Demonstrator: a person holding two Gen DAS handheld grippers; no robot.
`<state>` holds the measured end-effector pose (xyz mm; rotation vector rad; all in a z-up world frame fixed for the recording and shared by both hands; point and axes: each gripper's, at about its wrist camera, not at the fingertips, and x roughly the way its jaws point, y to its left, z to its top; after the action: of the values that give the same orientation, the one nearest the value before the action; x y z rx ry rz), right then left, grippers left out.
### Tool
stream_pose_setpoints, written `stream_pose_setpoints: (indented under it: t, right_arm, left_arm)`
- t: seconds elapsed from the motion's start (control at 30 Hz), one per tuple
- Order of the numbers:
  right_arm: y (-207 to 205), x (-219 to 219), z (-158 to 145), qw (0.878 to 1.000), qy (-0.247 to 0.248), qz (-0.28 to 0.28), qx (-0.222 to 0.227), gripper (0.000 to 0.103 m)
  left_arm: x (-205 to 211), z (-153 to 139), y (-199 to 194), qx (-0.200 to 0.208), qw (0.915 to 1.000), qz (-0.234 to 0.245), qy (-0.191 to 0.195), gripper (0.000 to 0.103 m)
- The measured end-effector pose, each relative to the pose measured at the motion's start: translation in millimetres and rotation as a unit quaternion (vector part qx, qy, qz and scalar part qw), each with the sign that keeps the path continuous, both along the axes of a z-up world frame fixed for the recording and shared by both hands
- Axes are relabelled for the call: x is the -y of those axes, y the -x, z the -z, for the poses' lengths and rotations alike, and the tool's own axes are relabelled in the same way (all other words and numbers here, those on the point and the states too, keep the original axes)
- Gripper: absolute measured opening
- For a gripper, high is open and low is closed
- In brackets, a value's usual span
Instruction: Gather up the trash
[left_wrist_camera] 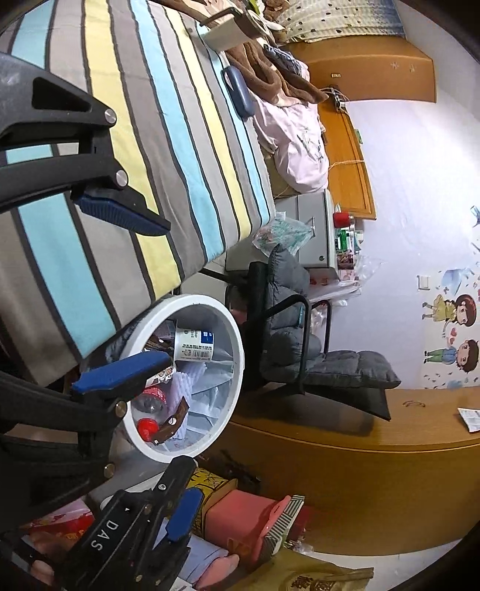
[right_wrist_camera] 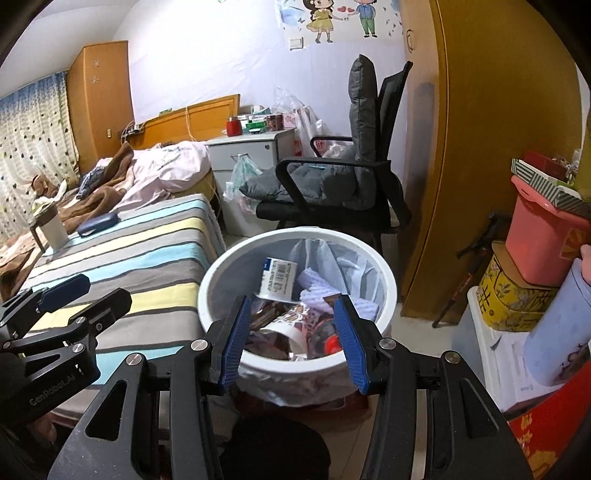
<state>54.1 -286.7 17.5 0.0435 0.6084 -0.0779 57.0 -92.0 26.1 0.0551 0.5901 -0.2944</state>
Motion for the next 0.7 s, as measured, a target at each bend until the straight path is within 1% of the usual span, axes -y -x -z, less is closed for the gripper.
stream_pose_setpoints:
  t: [0.2,0.33,0.7]
  right_arm:
    - [13,-12,3,1.0,0.001,-0.004,0.007,0.049]
    - [21,-18,1,1.0,0.006,-0.002,0.016,0.049]
    - [31,-25,1,1.0,0.003,0.003,0.029,0.049]
  left_arm:
    - [-14,0,16,0.006,0.9998,-0.018,0.006,0.067]
    - [-20,-2,26,0.018,0.9995,-0.027,0.006,0.067]
    - [-24,0,39,0.022,0.9995,-0.023,0.006,0.067]
